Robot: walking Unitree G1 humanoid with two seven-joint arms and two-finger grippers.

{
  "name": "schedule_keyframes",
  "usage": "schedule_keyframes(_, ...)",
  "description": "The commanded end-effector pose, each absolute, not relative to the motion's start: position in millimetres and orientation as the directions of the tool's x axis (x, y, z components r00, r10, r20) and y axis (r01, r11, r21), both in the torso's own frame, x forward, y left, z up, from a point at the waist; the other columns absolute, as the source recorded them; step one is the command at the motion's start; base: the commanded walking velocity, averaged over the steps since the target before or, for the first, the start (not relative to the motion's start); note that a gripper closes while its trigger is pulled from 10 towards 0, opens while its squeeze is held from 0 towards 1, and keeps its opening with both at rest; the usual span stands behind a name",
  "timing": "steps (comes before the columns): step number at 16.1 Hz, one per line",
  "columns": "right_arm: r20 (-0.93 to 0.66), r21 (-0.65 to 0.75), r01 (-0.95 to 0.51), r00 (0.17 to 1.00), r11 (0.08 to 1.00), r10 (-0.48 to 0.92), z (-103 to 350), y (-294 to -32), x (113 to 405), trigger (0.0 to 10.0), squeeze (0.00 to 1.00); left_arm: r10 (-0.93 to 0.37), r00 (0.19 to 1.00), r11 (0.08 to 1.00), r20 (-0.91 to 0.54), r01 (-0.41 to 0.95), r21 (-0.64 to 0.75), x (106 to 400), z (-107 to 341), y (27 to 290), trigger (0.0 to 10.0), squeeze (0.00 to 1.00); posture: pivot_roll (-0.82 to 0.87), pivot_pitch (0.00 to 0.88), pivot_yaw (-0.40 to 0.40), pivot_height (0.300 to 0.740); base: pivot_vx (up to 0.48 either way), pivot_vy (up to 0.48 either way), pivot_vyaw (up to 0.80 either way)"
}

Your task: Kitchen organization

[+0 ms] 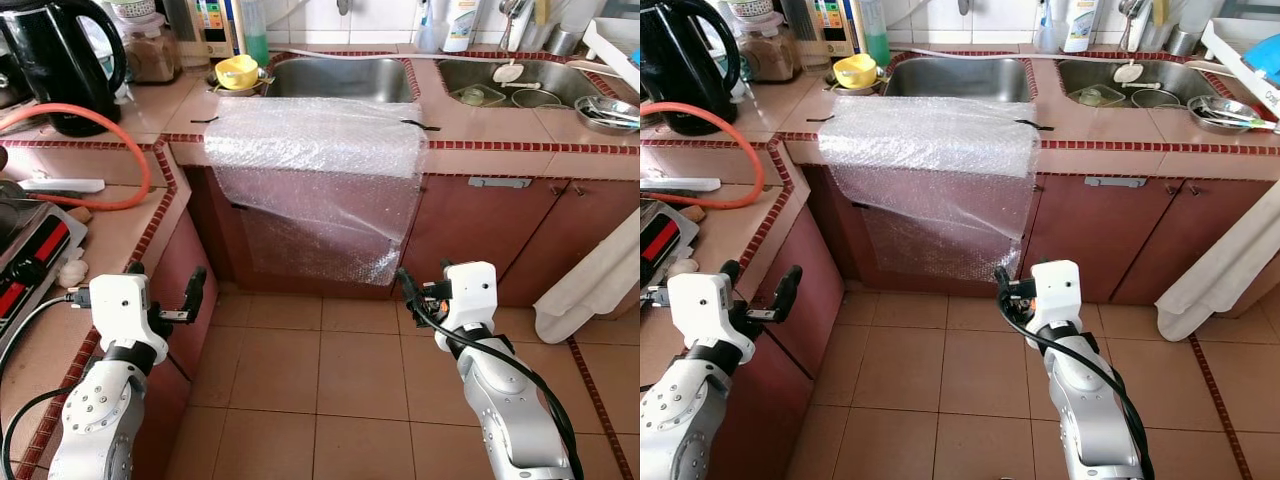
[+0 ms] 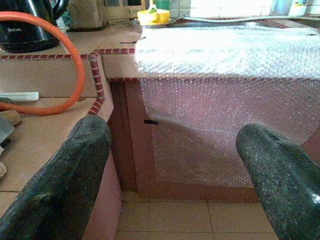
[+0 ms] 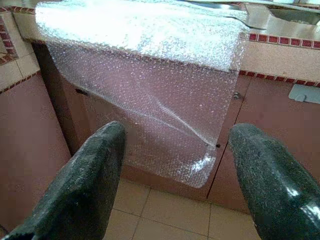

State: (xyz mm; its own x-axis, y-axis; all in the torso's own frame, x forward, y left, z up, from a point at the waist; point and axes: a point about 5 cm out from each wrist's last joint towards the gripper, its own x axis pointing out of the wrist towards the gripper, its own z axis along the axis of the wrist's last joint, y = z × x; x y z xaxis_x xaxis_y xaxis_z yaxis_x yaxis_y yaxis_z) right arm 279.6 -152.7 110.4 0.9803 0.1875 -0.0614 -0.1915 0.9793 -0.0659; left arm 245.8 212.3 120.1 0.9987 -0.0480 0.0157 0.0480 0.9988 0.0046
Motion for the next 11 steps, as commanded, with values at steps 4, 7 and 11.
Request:
schedule_keyframes(4,-0.041,-0.072,-0.203,0.979,0.977,0.201,114.4,-149.9,279.0,10.0,0.00,-0.048,0.999,0.999,0.021,0.048,0.015,243.2,123.8,215.7,10.0,0.00,-0.11,0.100,0.059,0.740,0.126,0.000,0.00)
schedule_keyframes(7,-0.040,-0.071,-0.207,0.978,0.976,0.205,114.1,-148.4,279.3,10.0,0.00,-0.050,0.999,0.999,0.022,0.050,0.018,242.7,124.2,216.8,10.0,0.00,-0.11,0.098,0.062,0.740,0.287,0.000,0.00)
schedule_keyframes(11,-0.039,-0.069,-0.209,0.978,0.976,0.206,113.8,-147.9,279.0,10.0,0.00,-0.050,0.999,0.999,0.021,0.050,0.020,242.3,124.6,217.4,10.0,0.00,-0.11,0.099,0.063,0.740,0.313,0.000,0.00)
